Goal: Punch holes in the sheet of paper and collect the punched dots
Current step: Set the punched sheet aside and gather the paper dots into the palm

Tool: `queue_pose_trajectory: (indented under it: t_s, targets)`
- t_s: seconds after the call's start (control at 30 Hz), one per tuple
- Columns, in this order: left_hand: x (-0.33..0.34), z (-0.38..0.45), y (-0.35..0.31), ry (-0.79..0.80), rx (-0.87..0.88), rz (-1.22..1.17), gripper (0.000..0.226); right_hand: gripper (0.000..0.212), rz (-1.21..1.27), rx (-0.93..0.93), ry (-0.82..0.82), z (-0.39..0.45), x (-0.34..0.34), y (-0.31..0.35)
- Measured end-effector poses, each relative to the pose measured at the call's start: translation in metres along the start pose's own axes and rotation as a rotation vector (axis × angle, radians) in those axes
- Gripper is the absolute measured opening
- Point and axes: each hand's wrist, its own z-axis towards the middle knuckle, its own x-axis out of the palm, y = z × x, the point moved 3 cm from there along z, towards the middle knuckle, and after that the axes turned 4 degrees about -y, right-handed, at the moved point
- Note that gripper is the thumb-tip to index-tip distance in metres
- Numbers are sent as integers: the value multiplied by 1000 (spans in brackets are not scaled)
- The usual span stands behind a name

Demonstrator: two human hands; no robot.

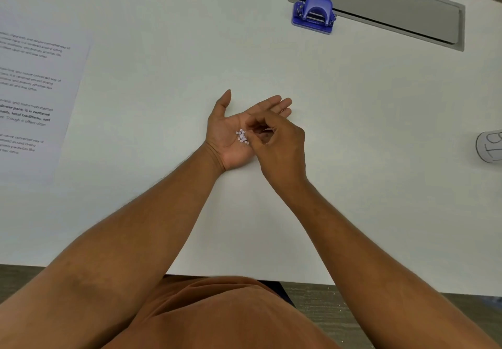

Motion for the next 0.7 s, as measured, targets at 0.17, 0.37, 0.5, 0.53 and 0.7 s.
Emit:
queue_pose_trajectory:
  t_s: [0.17,0.37,0.5,0.53,0.7]
  targets:
    - [0,1,0,-15,-1,19,97,13,124,65,15,12,-14,-7]
    - [2,2,-2,26,19,-46,97,15,-113,-123,-46,13,-64,-38]
    - [1,3,-2,27,22,-50,96,24,-366,-271,49,9,-75,-66]
    - [1,3,-2,25,23,-55,96,29,-419,-300,97,7,-72,-71]
    - [1,4,-3,18,36,-58,97,51,-628,-390,372,-13,-46,-76]
